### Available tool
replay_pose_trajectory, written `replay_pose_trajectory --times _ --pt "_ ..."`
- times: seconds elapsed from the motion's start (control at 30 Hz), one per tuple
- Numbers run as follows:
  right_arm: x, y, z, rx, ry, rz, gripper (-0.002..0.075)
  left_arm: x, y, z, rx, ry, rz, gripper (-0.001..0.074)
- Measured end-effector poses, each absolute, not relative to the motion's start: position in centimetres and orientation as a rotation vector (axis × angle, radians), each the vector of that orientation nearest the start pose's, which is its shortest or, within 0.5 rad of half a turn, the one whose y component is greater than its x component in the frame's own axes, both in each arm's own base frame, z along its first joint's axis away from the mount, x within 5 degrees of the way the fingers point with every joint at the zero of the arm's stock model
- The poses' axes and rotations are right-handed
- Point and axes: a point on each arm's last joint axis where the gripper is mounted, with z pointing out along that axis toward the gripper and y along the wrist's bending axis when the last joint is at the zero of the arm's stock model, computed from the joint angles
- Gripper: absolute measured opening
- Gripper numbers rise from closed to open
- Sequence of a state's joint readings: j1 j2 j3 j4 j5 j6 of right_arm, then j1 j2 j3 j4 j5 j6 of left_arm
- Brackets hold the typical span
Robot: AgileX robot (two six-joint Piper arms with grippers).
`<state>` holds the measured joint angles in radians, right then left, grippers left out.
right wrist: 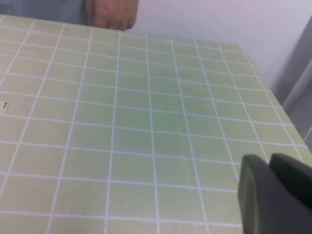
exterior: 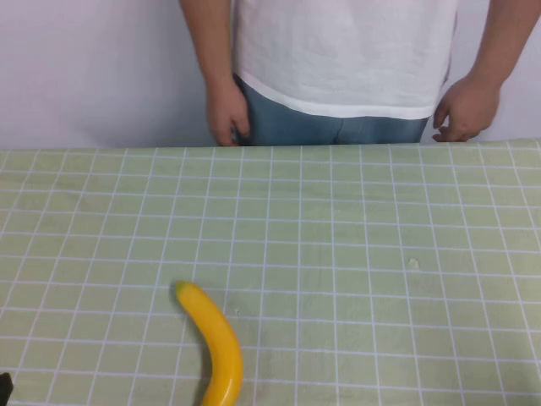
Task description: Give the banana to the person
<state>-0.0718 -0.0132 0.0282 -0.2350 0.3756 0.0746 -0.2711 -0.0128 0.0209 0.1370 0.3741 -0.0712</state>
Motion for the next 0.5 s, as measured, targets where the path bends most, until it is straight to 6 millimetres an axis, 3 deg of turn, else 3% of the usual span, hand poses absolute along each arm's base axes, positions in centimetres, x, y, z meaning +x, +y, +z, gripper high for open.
replay_pose_trajectory --times 0.5 --pt "5.17 -1.15 17.15 -0.009 1.87 -0.229 -0.0007 5.25 -0.66 17.41 0.329 1.826 -0.006 -0.0004"
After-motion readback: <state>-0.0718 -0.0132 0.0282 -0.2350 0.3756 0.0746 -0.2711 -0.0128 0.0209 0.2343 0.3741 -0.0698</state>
